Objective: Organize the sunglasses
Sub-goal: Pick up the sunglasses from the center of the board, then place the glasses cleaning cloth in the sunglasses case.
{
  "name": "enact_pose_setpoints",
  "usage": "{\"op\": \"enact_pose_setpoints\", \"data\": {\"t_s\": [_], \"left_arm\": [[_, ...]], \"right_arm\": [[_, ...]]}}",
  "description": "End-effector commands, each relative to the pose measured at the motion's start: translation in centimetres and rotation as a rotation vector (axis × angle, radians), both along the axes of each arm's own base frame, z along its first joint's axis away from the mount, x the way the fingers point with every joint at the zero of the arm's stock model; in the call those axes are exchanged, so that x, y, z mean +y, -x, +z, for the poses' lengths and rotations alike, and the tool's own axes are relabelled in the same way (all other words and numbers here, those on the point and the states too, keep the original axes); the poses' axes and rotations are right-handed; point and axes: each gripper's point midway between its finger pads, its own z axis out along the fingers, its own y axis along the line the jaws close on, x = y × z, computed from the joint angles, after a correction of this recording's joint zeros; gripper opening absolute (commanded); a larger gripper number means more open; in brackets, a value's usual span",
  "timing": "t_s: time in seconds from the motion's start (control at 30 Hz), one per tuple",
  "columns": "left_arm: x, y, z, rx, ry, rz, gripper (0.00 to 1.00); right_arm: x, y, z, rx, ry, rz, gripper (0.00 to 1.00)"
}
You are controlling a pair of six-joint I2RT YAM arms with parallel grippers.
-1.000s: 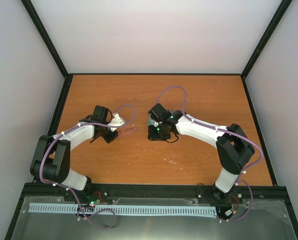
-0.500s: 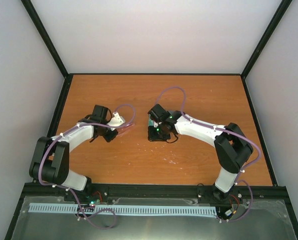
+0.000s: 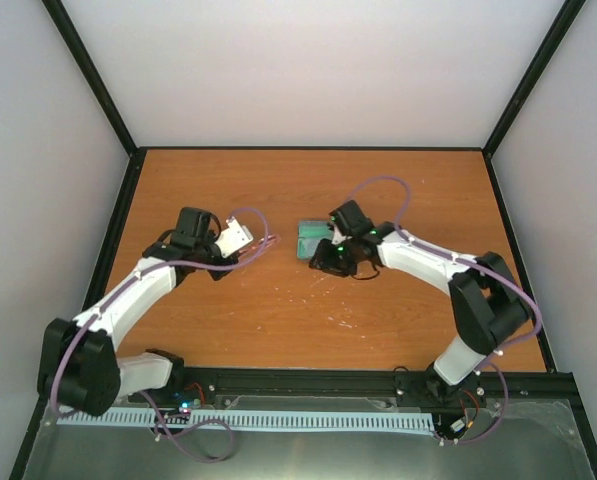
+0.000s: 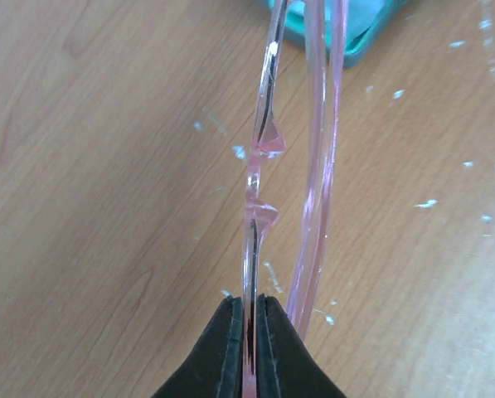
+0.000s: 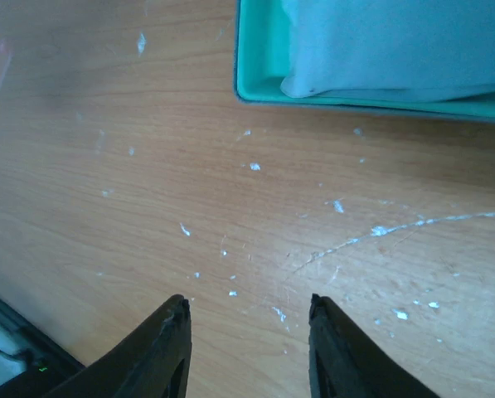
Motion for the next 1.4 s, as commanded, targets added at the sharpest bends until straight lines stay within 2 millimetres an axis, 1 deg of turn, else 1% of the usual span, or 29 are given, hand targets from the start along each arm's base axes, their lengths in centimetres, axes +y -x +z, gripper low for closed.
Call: {"op": "enact_pose_setpoints", "data": {"t_s": [0.0, 0.07, 0.13, 0.27, 0.37, 0.43, 0.5, 0.6, 0.67, 0.73, 0.83, 0.93, 1.03, 1.13, 1.23, 1.37], "left_arm": [[-1.6, 2.1, 2.0, -0.083, 0.028, -0.1, 0.05], [-1.9, 2.5, 2.9, -0.134, 0.039, -0.113, 0.03], [-1.9, 2.4, 3.9, -0.214, 0.028, -0.115, 0.01], [-2.3, 2.3, 6.6, -0.436, -0.018, -0.173, 0.01], [-3.0, 2.5, 8.7, -0.639, -0.054, -0.234, 0.01], [-3.4, 2.6, 9.7, -0.761, -0.085, -0.273, 0.01], [-3.7, 2.6, 10.4, -0.862, -0.125, -0.305, 0.01], [-3.7, 2.7, 10.9, -0.99, -0.181, -0.34, 0.01], [-3.8, 3.1, 11.7, -1.092, -0.203, -0.363, 0.01], [-4.0, 3.7, 11.8, -1.17, -0.219, -0.399, 0.01], [-4.3, 4.4, 11.7, -1.23, -0.22, -0.436, 0.0], [-4.5, 4.6, 12.2, -1.253, -0.207, -0.436, 0.01], [-4.6, 4.8, 12.6, -1.28, -0.203, -0.443, 0.01], [-4.7, 4.8, 12.8, -1.292, -0.204, -0.448, 0.01], [-4.8, 4.8, 12.8, -1.293, -0.202, -0.453, 0.01], [-4.8, 4.9, 12.2, -1.281, -0.2, -0.461, 0.01]], "right_arm": [[0.2, -1.1, 5.0, 0.002, -0.346, -0.094, 0.41], [-0.2, -1.2, 6.5, 0.005, -0.459, -0.118, 0.43], [-0.5, -1.1, 7.4, 0.025, -0.515, -0.123, 0.45], [0.9, -0.9, 9.6, 0.088, -0.602, -0.066, 0.46], [1.8, -1.0, 10.7, 0.138, -0.665, -0.046, 0.46], [2.2, -1.0, 11.3, 0.166, -0.69, -0.039, 0.46], [2.4, -0.9, 11.9, 0.191, -0.71, -0.035, 0.46], [2.4, -0.4, 13.0, 0.217, -0.745, -0.031, 0.46], [2.2, -0.3, 13.9, 0.226, -0.778, -0.042, 0.47], [2.1, -0.1, 14.9, 0.241, -0.814, -0.052, 0.48], [1.8, 0.5, 14.5, 0.265, -0.764, -0.044, 0.48], [1.6, 1.0, 13.5, 0.29, -0.709, -0.039, 0.48], [1.7, 0.9, 13.1, 0.308, -0.705, -0.049, 0.48], [1.7, 0.7, 12.5, 0.308, -0.663, -0.041, 0.47], [2.0, 0.2, 12.9, 0.3, -0.683, -0.035, 0.47], [2.5, -0.3, 14.5, 0.285, -0.743, -0.026, 0.47]]}}
